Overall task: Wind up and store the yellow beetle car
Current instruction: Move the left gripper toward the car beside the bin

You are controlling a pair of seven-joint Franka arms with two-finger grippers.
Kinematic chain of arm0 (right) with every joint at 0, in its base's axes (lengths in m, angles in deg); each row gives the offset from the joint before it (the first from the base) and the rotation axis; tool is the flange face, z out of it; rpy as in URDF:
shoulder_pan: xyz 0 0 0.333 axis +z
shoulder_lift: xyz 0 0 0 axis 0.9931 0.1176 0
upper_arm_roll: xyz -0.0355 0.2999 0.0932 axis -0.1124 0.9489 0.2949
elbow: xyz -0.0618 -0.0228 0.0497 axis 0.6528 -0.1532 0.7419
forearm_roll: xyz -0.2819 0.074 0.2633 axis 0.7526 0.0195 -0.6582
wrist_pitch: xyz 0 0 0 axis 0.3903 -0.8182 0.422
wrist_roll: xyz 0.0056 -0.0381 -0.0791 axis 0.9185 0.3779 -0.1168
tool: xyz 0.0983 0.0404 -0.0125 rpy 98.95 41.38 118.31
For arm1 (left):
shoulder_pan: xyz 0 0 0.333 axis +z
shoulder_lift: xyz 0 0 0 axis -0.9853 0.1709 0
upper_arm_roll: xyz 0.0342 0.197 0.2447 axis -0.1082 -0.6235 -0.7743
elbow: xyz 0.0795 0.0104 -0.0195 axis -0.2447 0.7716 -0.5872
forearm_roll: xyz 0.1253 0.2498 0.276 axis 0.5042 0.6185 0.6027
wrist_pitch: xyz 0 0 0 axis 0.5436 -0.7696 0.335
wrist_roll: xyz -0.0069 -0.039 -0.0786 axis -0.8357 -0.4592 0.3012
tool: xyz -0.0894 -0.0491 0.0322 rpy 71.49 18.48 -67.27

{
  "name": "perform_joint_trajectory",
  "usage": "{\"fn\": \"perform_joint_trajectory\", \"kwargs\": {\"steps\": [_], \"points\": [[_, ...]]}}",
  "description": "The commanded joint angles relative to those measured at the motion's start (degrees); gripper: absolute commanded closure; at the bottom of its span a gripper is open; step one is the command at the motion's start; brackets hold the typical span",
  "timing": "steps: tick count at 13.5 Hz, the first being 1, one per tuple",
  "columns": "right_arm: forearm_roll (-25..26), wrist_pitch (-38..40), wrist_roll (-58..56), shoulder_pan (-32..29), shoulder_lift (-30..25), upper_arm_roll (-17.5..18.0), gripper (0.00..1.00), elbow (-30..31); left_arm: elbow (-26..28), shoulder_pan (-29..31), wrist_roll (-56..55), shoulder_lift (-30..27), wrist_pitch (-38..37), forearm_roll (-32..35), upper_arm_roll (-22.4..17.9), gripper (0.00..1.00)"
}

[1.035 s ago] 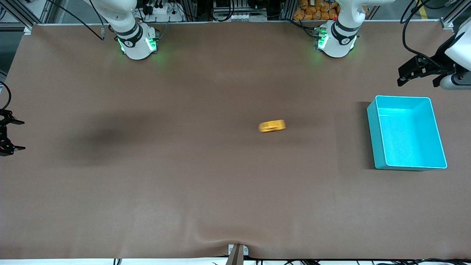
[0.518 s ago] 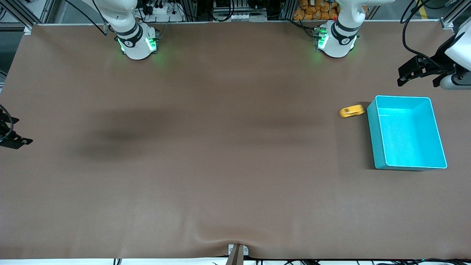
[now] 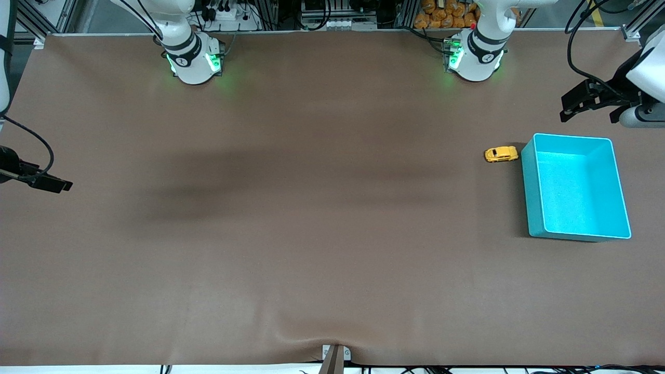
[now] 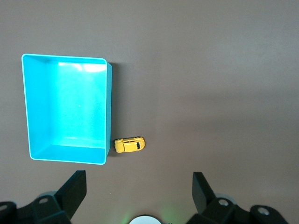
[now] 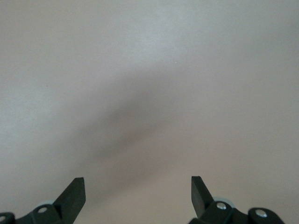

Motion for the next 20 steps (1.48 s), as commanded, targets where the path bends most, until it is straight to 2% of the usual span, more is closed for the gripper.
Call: {"fn": "perform_joint_trajectory", "kwargs": {"steps": [1,3,7,9,10,12,15,18,20], "points": [[-2.62,1.75,-2.77,-0.19,-0.77,0.3,0.0,-1.58,0.22,0.34,-1.11,0.98,-1.59,-0.93,-0.23,0.0],[-11.72,7.18,-10.83,0.08,-1.65,0.12,0.0,-1.41,0.83,0.34,-6.35,1.6,-3.95,-0.93,0.04,0.0],[-9.04,4.66,-12.45,2.44,-3.58,0.39,0.0,-0.97,7.84,0.52,-16.3,1.25,-2.57,-1.1,0.21,0.0],[-6.95,2.56,-12.89,5.16,-6.99,0.39,0.0,1.04,13.63,1.13,-20.52,-0.85,0.76,-1.19,0.13,0.0],[-4.06,0.55,-12.89,7.18,-10.23,0.39,0.0,3.83,17.49,3.05,-20.71,-2.6,3.04,-1.19,0.21,0.0],[-2.8,-2.98,-12.89,8.52,-15.6,0.3,0.0,9.64,27.23,6.65,-20.89,-7.87,9.36,-1.8,0.3,0.0],[-2.8,-2.73,-14.02,8.52,-18.17,0.21,0.0,10.98,38.95,11.49,-23.68,-13.16,15.71,-3.65,0.3,0.0],[-2.28,-3.6,-18.51,8.77,-20.19,-1.01,0.0,13.01,43.88,11.86,-35.17,-13.43,19.13,-3.65,0.48,0.0],[3.05,-3.26,-18.52,10.35,-19.67,-1.28,0.0,11.17,47.13,11.86,-43.0,-12.91,23.17,-3.65,2.66,0.0]]}}
